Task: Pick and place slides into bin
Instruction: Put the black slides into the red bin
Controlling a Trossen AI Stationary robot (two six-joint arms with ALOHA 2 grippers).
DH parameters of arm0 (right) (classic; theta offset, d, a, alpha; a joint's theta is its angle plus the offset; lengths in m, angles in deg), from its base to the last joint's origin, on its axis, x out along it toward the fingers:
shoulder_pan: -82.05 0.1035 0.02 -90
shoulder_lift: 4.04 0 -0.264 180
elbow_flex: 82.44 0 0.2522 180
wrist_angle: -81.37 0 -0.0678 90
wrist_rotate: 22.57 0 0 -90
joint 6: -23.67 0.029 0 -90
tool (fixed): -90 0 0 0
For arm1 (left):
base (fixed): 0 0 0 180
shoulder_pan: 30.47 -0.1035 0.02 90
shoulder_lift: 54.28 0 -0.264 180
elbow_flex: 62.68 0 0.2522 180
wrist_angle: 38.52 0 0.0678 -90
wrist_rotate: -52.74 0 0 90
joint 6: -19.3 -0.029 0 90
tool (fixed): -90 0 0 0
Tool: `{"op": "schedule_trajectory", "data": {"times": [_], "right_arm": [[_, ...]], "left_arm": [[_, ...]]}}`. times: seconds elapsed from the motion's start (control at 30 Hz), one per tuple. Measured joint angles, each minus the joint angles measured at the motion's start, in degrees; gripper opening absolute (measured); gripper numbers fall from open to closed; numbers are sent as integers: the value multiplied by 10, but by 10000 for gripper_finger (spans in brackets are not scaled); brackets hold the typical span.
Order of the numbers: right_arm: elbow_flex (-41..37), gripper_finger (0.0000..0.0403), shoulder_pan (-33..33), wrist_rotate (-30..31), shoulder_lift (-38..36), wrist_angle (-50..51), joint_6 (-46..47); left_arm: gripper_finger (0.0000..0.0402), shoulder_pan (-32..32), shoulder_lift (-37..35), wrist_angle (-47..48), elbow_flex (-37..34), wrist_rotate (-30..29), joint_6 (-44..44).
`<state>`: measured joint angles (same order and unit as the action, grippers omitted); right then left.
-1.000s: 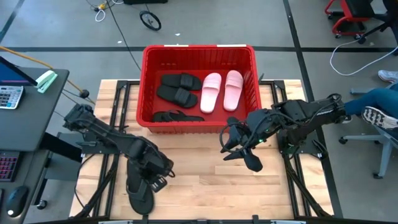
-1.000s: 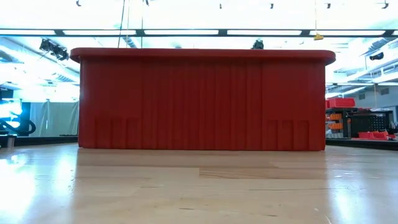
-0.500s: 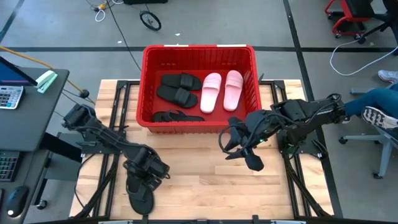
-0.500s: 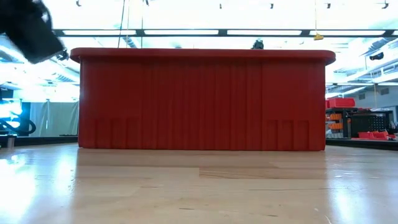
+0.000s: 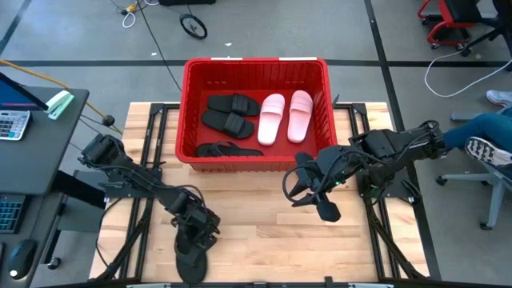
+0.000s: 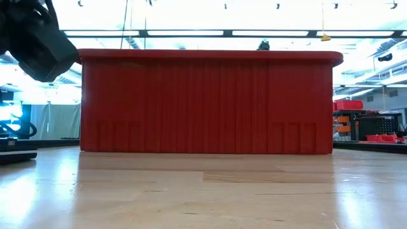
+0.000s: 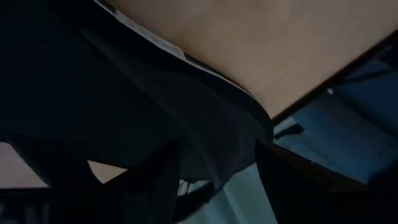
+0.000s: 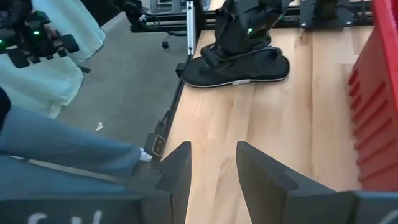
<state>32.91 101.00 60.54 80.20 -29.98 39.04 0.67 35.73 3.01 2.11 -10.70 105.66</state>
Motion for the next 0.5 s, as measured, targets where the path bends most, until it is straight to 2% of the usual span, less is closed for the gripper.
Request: {"op": "schedule_trajectory", "data": {"times": [0.17, 0.27, 0.5], "right_arm": [[0, 133, 0, 11, 0, 0, 0], [0, 133, 0, 16, 0, 0, 0], [0, 133, 0, 43, 0, 0, 26]], "left_arm": [[181, 0, 0, -24, 0, -4, -1], [151, 0, 0, -54, 0, -4, -34], [34, 0, 0, -60, 0, -7, -89]]}}
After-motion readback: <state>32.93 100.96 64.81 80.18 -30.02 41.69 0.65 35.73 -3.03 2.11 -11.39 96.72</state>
